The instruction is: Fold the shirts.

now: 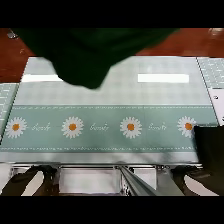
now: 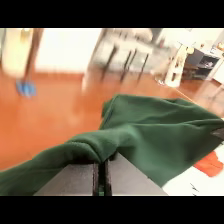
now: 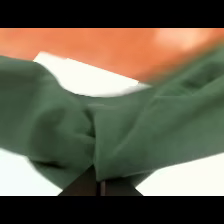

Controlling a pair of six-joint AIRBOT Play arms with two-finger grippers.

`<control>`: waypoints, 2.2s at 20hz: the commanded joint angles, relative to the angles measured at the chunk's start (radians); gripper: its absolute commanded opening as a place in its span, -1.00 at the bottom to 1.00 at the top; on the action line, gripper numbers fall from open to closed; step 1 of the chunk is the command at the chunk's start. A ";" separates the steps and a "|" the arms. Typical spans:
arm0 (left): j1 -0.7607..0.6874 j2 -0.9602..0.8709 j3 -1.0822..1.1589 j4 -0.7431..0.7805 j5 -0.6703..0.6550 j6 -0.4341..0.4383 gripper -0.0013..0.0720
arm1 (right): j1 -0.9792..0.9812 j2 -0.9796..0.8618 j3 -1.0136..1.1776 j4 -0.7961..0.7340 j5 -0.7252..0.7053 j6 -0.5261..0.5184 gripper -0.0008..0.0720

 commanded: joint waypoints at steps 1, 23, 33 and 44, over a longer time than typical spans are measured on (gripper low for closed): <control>0.064 0.025 0.282 0.149 -0.086 -0.090 -0.90 | -0.018 0.159 0.107 -0.156 0.099 0.003 -0.92; -0.023 0.040 -0.817 0.337 0.145 -0.151 -0.90 | -0.018 0.111 -1.180 -0.018 -0.452 0.053 -0.92; -0.061 -0.149 -0.817 0.235 0.232 -0.153 -0.89 | -0.023 -0.532 -0.562 0.280 -0.351 -0.006 -0.80; 0.103 -0.126 -0.880 0.434 -0.258 -0.098 0.94 | -0.470 -0.138 -0.939 0.143 -0.299 -0.082 0.76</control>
